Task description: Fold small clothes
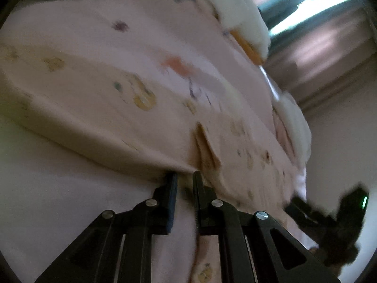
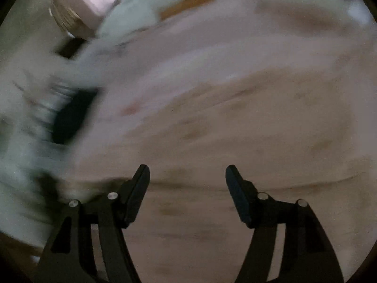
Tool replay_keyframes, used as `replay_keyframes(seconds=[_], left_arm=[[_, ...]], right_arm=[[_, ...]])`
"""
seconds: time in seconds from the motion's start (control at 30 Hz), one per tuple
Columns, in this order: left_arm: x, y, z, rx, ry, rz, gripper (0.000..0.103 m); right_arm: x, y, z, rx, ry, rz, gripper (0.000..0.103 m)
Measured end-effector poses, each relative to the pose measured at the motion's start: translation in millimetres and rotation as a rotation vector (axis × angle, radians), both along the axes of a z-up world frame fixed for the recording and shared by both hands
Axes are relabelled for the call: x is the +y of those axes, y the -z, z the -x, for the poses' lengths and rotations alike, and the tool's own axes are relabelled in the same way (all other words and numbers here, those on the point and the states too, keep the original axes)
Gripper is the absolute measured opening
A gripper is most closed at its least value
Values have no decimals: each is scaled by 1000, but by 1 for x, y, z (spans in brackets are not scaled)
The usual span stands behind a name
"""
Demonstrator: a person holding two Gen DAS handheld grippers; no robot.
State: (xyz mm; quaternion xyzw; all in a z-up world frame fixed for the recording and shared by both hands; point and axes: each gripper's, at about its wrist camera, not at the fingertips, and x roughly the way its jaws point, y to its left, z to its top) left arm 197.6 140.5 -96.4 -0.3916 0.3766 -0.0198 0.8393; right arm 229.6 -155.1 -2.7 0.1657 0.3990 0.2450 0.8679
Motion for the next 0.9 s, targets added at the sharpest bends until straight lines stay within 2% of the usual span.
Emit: replay_keyframes(seconds=[0.07,0.1,0.2,0.23,0.27,0.3,0.33,0.37,0.4,0.47,0.5,0.53,0.6,0.63,0.7,0.73,0.77,0.87,0.9], left_arm=[[17,-5,7,8,-86,-21,8],[26,-6,11,13,-132,-25,11],[62,-1,31,21,-269,8,19],[71,3,38,29,-294,30,20],[83,7,45,34,-322,74,20],[93,10,51,27,-340,118,23],[103,12,57,22,-362,156,37],[112,14,64,23,-394,179,43],[121,12,71,23,-415,179,49],[137,5,86,20,-433,124,55],[144,1,94,22,-443,87,63],[150,-1,102,28,-464,49,68],[163,-4,111,36,-534,12,69],[174,-1,116,48,-568,44,69],[194,10,119,46,-586,179,69],[206,14,119,32,-596,246,69],[207,14,120,31,-603,256,69],[219,9,115,58,-676,199,67],[220,10,108,79,-688,180,62]], right_arm=[[-22,4,7,-83,99,234,67],[-35,13,9,-109,146,382,67],[-68,45,7,-99,227,545,64],[-77,53,7,-91,233,536,64],[-94,69,7,-74,231,464,67],[-104,78,8,-66,237,414,76],[-121,93,13,-77,270,305,81],[-132,99,16,-78,277,190,82],[-145,99,17,-75,272,97,82],[-170,99,16,-77,279,-66,81],[-174,106,14,-57,272,-106,79],[-167,105,13,-58,271,-118,77],[-158,99,16,-66,280,-69,63],[-154,99,15,-69,280,-19,61],[-150,101,14,-69,289,19,51],[-154,101,15,-75,289,6,47],[-160,103,17,-75,281,-26,43],[-184,114,16,-48,267,-154,41],[-187,115,16,-42,261,-183,41]])
